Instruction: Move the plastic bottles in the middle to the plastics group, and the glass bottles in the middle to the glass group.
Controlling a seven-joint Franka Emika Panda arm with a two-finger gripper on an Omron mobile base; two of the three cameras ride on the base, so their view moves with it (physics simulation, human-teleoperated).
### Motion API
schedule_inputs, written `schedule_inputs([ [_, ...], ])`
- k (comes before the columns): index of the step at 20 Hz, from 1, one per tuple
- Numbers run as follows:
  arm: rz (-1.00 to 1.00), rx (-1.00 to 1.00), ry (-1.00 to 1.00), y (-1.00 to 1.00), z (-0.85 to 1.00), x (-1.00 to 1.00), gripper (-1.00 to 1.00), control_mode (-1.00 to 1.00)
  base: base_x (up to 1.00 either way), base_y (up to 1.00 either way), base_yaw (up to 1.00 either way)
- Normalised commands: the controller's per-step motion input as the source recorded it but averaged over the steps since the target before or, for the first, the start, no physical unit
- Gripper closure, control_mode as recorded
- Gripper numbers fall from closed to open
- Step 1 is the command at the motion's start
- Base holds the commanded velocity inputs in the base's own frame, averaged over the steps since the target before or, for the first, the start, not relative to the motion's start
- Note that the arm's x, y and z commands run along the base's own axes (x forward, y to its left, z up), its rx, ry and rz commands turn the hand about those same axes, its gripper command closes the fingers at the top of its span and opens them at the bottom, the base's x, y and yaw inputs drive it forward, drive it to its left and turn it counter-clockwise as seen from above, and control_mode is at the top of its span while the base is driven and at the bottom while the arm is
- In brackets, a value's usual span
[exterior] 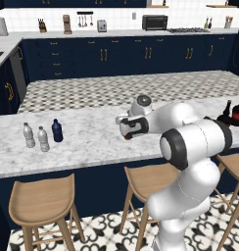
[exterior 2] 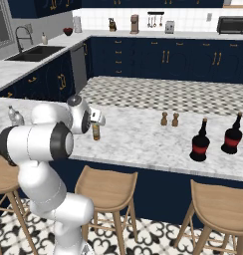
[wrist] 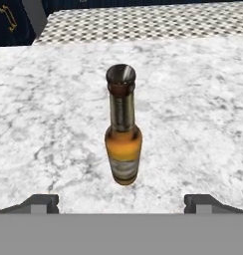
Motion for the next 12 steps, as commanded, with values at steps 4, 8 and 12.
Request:
schedule_inputs([
  [4,0.00,0.00,0.01,0.00,0.00,0.00,-1.00,-1.00,0.00,0.00,0.00],
  [8,0.00,0.00,0.07,0.00,0.00,0.21,-1.00,-1.00,0.00,0.00,0.00],
  [12,0.00,0.00,0.07,0.00,0.00,0.20,-1.00,-1.00,0.00,0.00,0.00],
])
